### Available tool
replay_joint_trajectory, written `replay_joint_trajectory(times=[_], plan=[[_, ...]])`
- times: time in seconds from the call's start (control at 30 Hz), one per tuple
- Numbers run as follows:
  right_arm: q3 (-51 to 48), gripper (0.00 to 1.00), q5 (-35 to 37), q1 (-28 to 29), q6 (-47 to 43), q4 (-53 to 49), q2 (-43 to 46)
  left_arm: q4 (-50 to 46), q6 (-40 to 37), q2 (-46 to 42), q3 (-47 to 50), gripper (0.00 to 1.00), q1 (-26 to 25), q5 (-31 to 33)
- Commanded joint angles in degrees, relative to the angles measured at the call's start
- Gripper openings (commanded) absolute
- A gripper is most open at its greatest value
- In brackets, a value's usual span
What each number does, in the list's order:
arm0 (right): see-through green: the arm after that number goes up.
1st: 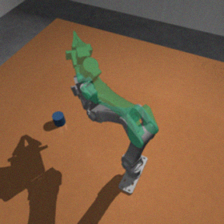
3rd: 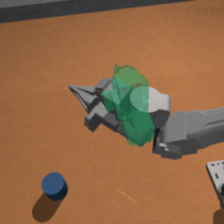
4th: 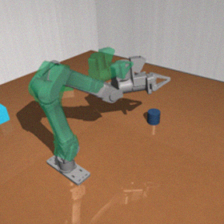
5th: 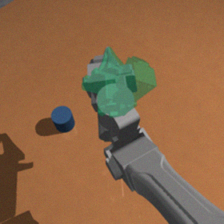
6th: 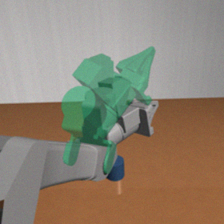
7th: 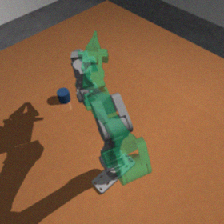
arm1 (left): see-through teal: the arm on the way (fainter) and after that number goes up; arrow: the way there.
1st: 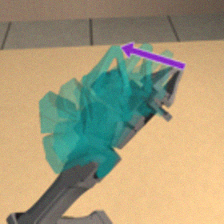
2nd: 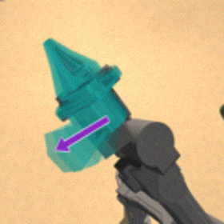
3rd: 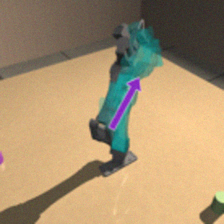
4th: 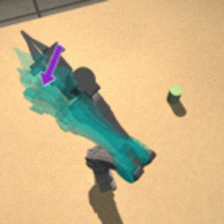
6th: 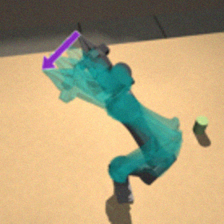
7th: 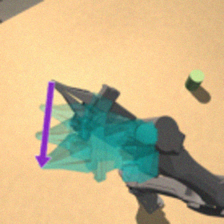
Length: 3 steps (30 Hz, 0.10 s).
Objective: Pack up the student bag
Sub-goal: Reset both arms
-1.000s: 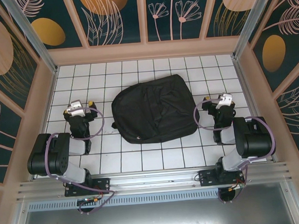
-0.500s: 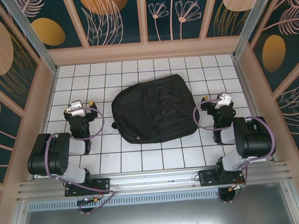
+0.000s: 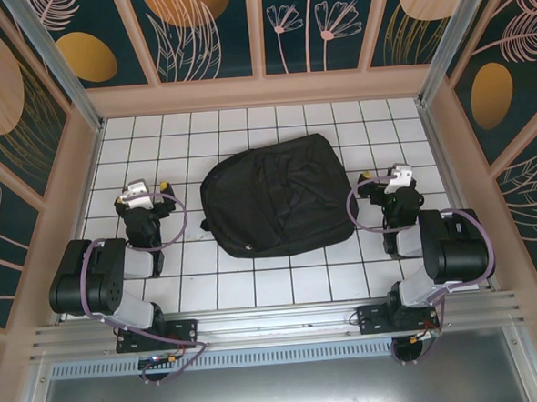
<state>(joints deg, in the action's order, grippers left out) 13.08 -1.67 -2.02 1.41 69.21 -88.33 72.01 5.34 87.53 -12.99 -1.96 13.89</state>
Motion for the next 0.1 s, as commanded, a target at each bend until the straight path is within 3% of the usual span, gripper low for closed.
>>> replay_joint_trajectory(times=[0.0, 0.07], plan=[[0.95, 0.99, -1.93, -0.61, -0.79, 1.00, 0.10, 1.92, -0.23, -0.30, -0.05, 0.99, 0.51, -0.98], [0.92, 0.99, -1.93, -0.61, -0.72, 1.01, 0.09, 2.18, -0.38, -0.33, -0.01, 0.99, 0.52, -1.06]])
